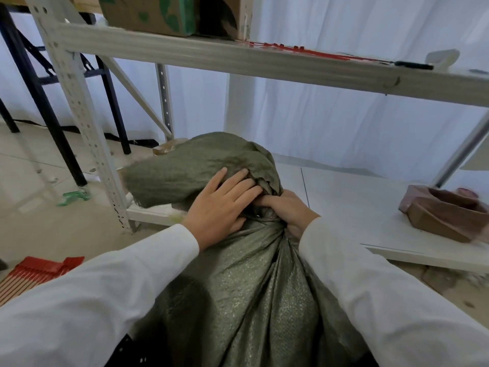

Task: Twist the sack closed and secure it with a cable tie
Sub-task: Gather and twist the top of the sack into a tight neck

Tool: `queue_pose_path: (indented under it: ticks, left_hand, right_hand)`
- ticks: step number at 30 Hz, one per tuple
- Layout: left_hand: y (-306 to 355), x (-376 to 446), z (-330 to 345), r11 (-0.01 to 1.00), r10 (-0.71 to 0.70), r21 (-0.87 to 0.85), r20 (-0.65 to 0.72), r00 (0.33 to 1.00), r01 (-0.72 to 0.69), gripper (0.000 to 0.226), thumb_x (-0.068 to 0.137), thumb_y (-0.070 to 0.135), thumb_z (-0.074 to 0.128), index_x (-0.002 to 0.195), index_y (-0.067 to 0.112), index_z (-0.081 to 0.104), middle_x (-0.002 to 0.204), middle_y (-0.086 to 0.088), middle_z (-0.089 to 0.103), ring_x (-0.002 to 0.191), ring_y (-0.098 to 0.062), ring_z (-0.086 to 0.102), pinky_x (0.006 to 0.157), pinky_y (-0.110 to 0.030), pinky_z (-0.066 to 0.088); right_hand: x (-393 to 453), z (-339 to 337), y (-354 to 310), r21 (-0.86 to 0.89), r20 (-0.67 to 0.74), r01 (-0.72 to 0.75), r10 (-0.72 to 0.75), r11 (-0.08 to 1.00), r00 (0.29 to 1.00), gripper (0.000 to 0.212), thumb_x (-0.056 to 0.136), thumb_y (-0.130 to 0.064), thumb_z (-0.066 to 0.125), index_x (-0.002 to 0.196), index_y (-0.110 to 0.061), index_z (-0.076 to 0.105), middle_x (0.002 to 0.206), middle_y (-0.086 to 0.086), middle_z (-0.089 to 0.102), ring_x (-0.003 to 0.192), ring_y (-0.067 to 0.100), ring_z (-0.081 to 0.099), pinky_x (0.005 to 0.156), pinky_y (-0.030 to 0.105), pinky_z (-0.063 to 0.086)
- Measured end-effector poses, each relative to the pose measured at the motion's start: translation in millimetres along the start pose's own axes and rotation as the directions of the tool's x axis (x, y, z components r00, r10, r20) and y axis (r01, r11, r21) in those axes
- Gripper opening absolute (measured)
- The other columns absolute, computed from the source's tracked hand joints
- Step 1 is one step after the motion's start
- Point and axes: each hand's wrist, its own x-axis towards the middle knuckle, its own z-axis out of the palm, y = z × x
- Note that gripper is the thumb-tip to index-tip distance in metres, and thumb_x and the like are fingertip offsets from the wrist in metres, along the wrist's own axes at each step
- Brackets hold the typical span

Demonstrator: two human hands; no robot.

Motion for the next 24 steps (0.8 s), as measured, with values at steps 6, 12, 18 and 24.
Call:
queue_pose_path:
  ticks: [6,12,18,24]
  left_hand:
    - [-3,4,7,0.991,0.068,0.113,0.017,0.998,-0.069,0.090,0.062,0.053,0.068,0.138,0.020,0.032,0.140,-0.001,0.050,0.137,-0.025,0.027,0.111,-0.047,0.017]
    - [-6,17,1,0.981,0.172,0.106,-0.081,0.982,-0.163,0.083,0.067,0.055,0.061,0.137,0.020,0.033,0.139,-0.002,0.050,0.137,-0.024,0.023,0.113,-0.046,0.008]
    - [-5,24,-8,0.990,0.134,-0.010,-0.178,0.975,-0.138,0.055,0.078,0.036,0.044,0.132,0.023,0.039,0.134,-0.001,0.055,0.136,-0.022,0.027,0.111,-0.049,0.018]
    - [-11,15,0,0.985,0.147,0.107,-0.152,0.977,-0.132,0.078,0.067,0.036,0.068,0.136,0.026,0.033,0.141,0.002,0.043,0.137,-0.023,0.023,0.113,-0.046,0.006]
  right_hand:
    - [-12,-9,-3,0.011,0.200,-0.024,0.021,1.000,0.980,0.025,0.081,0.001,0.063,0.106,-0.002,0.067,0.107,0.020,0.069,0.095,0.030,0.067,0.085,0.038,0.055]
    - [-24,-17,1,0.167,0.212,0.041,-0.076,0.985,0.974,0.025,0.083,0.003,0.060,0.106,-0.002,0.065,0.104,0.021,0.068,0.092,0.029,0.067,0.081,0.038,0.056]
    - [-25,-9,1,0.319,0.068,0.127,-0.157,0.939,0.985,0.021,0.083,0.007,0.054,0.097,-0.004,0.067,0.088,0.018,0.070,0.079,0.028,0.068,0.074,0.039,0.057]
    - [-23,-7,1,0.267,0.184,-0.014,-0.037,0.964,0.982,0.030,0.081,-0.005,0.057,0.109,0.005,0.062,0.106,0.028,0.064,0.094,0.035,0.064,0.090,0.047,0.051]
